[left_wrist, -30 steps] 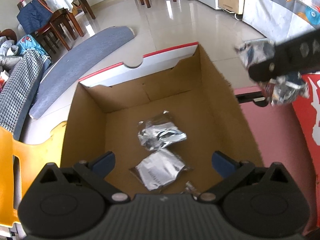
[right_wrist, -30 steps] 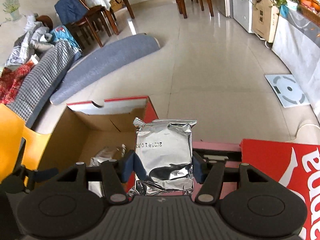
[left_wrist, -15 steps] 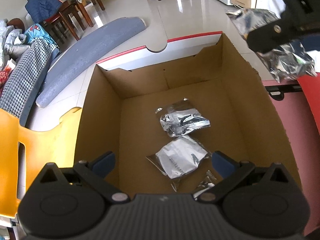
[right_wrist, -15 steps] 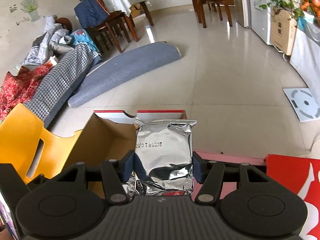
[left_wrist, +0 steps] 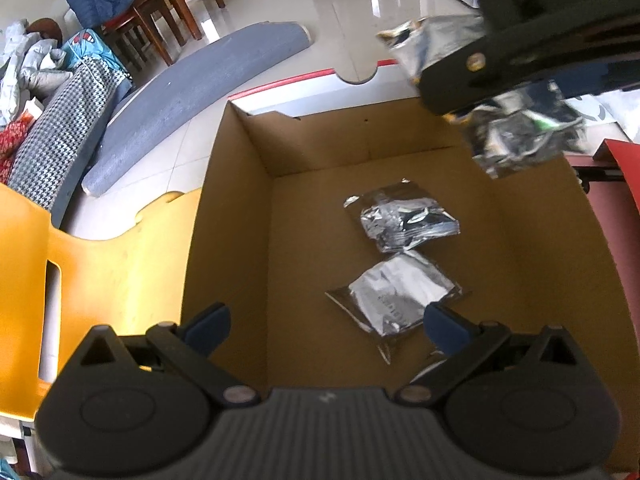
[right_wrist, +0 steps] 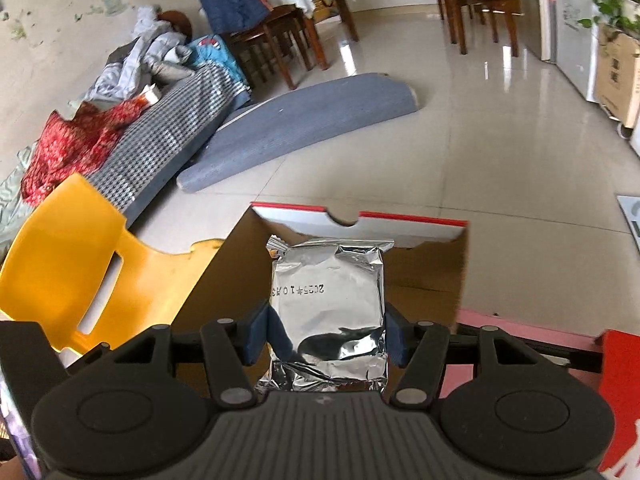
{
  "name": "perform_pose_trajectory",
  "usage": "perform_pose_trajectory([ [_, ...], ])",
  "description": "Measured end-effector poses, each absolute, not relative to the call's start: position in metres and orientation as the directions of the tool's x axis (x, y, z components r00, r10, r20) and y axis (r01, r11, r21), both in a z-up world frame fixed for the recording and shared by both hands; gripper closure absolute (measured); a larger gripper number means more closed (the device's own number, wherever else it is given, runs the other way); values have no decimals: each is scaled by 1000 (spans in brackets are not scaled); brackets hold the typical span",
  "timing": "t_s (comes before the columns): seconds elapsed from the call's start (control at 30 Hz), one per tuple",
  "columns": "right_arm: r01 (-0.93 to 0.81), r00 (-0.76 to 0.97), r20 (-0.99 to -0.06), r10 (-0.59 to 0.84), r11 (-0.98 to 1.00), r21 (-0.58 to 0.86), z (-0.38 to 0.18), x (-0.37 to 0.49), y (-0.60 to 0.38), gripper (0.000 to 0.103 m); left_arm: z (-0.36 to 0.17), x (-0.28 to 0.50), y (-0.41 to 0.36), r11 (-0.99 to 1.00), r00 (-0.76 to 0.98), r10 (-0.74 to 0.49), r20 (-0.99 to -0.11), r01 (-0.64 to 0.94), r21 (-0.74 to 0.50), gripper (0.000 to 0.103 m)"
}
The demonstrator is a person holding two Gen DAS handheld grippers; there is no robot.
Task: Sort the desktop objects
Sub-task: 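Lift the held packet with the right tool over the cardboard box, then lower the packet into the cardboard box and open the right tool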
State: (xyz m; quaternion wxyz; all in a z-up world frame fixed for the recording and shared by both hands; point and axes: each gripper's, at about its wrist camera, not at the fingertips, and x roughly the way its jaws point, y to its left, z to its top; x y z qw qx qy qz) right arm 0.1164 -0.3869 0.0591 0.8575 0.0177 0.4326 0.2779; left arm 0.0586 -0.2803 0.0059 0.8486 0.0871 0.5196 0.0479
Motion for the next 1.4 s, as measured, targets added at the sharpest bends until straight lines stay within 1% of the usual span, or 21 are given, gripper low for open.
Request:
perform_pose_trajectory([
  [0.57, -403, 439, -807, 395, 889, 216, 14, 144, -366, 45, 2, 60, -270, 982, 432, 178, -884, -18, 188, 0],
  [0.93, -416, 417, -832, 366, 891, 183, -2, 150, -350, 45, -3, 62, -268, 980, 420, 186, -888, -12, 199, 0],
  [1.2, -352, 427, -847, 316, 921, 166, -14, 159, -349, 45, -5, 60, -268, 980, 415, 182, -891, 2, 201, 0],
  [1.4, -350, 440, -843, 311, 923, 158, -12, 159, -347, 43, -5, 59, -267, 981, 414, 177, -893, 2, 195, 0],
])
